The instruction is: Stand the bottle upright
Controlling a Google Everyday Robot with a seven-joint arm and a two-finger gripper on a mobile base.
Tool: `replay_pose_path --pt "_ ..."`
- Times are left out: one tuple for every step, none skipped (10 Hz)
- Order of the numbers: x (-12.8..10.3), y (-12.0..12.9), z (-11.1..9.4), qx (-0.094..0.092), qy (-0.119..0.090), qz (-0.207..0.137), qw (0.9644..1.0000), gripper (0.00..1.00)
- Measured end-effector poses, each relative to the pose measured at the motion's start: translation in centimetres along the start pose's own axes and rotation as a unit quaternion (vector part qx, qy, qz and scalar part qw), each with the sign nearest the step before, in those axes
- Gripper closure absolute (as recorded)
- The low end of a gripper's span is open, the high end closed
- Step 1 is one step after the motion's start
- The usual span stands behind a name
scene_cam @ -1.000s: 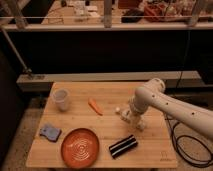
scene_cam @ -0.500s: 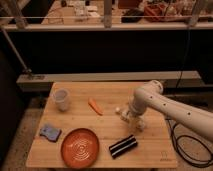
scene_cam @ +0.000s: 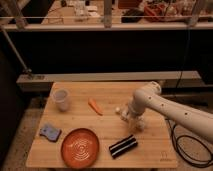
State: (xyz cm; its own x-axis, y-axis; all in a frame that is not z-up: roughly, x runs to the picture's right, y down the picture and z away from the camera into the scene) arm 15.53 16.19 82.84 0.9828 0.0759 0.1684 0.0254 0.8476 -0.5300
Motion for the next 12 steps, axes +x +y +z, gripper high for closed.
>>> replay_pose_path --pt "-0.1 0.0 0.2 -0.001 0.000 0.001 1.0000 0.20" --pt "-0.2 -0.1 0.4 -0.002 0.000 0.002 1.0000 0.20" --pt "-0.3 -0.2 0.6 -0.003 -0.001 0.002 1.0000 0.20" --pt "-0.2 -0.2 0.8 -0.004 -0.001 0.004 1.0000 0.20" --pt "-0.1 -0.2 0.9 -0.005 -0.001 0.005 1.0000 0.20" --pt "-0.1 -0.2 1.1 -0.006 0.000 0.005 1.0000 0.20" --pt "-0.2 -0.3 1.3 -0.007 0.000 0.004 1.0000 0.20" --pt "-0.3 -0.4 1.4 -0.008 0.000 0.004 1.0000 0.20" --pt "-0.3 -0.4 1.7 -0.009 -0.001 0.005 0.9999 0.20" --pt "-0.2 -0.5 1.9 -0.010 -0.002 0.007 0.9999 0.20" --pt "-0.1 -0.5 2.1 -0.011 -0.002 0.008 0.9999 0.20" --pt "-0.1 -0.6 2.2 -0.011 -0.002 0.008 0.9999 0.20"
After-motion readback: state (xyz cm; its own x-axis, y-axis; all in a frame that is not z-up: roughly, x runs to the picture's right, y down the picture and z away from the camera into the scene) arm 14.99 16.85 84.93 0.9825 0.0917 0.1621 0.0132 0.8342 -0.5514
